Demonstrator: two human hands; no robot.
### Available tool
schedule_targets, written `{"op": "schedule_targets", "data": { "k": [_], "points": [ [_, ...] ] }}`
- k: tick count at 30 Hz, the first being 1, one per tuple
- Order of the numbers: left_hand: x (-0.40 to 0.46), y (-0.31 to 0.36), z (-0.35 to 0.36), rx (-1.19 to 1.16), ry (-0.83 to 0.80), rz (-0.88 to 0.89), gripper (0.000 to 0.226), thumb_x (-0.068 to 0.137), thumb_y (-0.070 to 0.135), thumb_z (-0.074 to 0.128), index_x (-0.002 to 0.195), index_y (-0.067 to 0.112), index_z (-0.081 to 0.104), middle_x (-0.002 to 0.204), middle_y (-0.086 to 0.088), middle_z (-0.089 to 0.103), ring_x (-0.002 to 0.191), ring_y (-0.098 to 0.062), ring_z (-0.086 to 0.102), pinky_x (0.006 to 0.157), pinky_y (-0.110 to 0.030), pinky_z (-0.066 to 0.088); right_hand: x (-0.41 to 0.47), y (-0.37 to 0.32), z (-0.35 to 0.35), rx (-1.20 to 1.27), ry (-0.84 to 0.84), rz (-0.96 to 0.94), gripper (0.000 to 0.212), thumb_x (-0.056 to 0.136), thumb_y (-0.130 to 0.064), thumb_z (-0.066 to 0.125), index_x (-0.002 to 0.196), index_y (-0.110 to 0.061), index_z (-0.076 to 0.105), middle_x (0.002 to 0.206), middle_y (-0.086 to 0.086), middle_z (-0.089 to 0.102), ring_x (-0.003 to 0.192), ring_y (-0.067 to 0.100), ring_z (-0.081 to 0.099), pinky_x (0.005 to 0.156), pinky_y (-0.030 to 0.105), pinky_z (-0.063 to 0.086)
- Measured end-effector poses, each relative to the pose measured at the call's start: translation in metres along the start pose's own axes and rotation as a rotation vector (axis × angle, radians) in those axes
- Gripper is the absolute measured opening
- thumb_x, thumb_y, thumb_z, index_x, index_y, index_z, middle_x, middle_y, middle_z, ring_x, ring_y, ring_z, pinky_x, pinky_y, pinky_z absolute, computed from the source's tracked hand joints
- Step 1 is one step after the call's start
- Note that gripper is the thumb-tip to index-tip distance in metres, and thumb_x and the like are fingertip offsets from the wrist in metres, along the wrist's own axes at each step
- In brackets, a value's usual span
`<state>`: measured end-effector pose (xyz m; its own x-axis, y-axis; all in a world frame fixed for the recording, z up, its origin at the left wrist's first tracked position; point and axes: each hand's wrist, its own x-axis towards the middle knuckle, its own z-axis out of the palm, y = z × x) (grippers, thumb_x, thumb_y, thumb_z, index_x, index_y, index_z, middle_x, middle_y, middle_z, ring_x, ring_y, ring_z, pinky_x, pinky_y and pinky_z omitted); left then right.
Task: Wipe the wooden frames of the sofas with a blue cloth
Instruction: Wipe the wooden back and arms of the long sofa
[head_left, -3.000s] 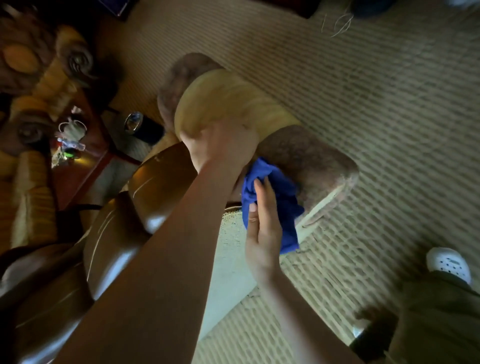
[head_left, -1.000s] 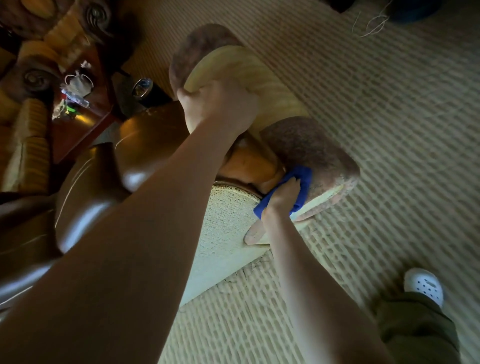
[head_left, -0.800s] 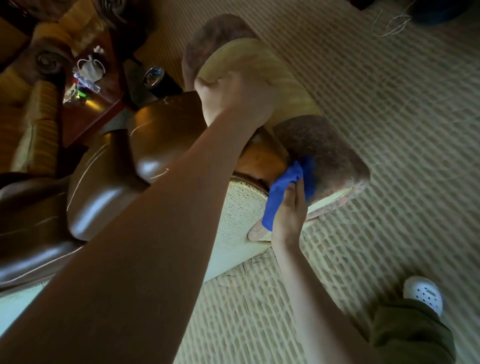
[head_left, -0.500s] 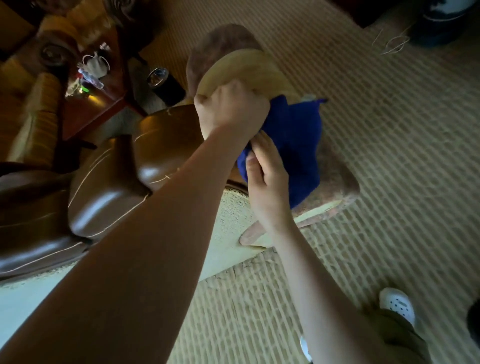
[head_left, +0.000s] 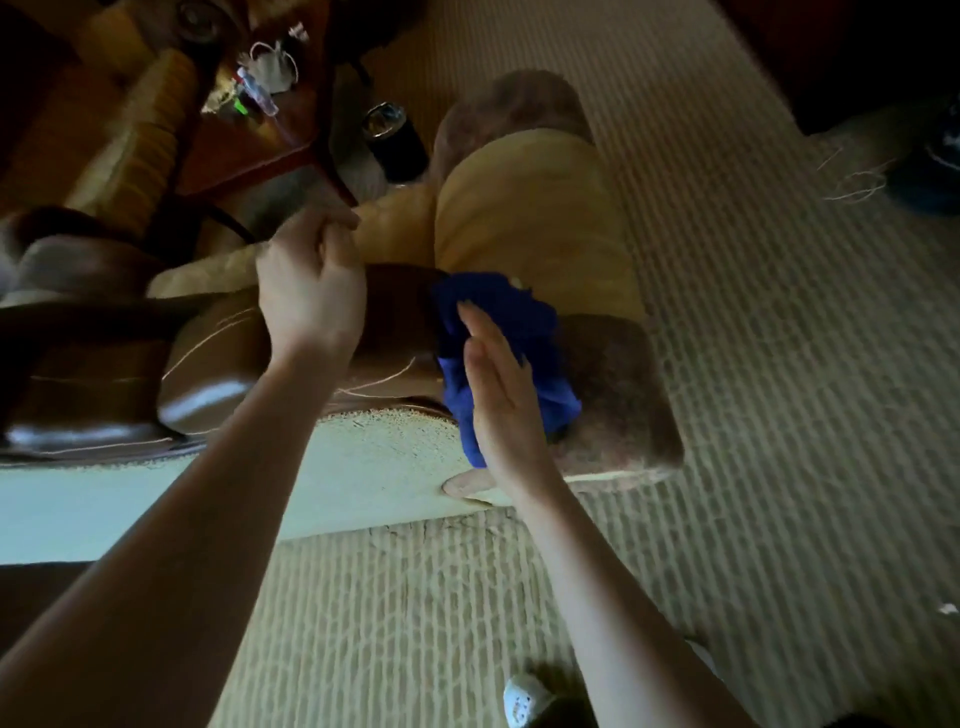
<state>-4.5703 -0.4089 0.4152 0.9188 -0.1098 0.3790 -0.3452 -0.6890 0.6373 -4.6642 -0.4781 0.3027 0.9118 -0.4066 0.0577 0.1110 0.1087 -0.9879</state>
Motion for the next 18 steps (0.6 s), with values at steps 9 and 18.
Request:
{"op": "schedule_targets", "data": {
  "k": [9,18],
  "points": [
    [-0.001,-0.011,0.005,0.268,0.148,-0.160,0.037,0.084,0.027,0.033,0.100,0.004,0.056,0.104,-0.016,0.056,0.098,-0.035,0.050,0.085,-0.043,0.039,0.116,-0.044,0.015,-0.343,-0.431,0.048,0.035,0.101,-0.033,0.035,0.112,-0.017,0.064,0.113,0.003,0.065,0.110,0.019,0.057,0.098,0.041,0.039],
    [-0.003,-0.010,0.004,0.221,0.205,-0.149,0.028,0.083,0.024,0.032,0.084,0.002,0.049,0.087,-0.014,0.052,0.082,-0.035,0.049,0.075,-0.042,0.038,0.134,-0.046,-0.001,-0.305,-0.396,0.413,0.039,0.102,-0.037,0.028,0.110,-0.014,0.058,0.110,0.005,0.055,0.106,0.019,0.051,0.092,0.032,0.035]
  ]
}}
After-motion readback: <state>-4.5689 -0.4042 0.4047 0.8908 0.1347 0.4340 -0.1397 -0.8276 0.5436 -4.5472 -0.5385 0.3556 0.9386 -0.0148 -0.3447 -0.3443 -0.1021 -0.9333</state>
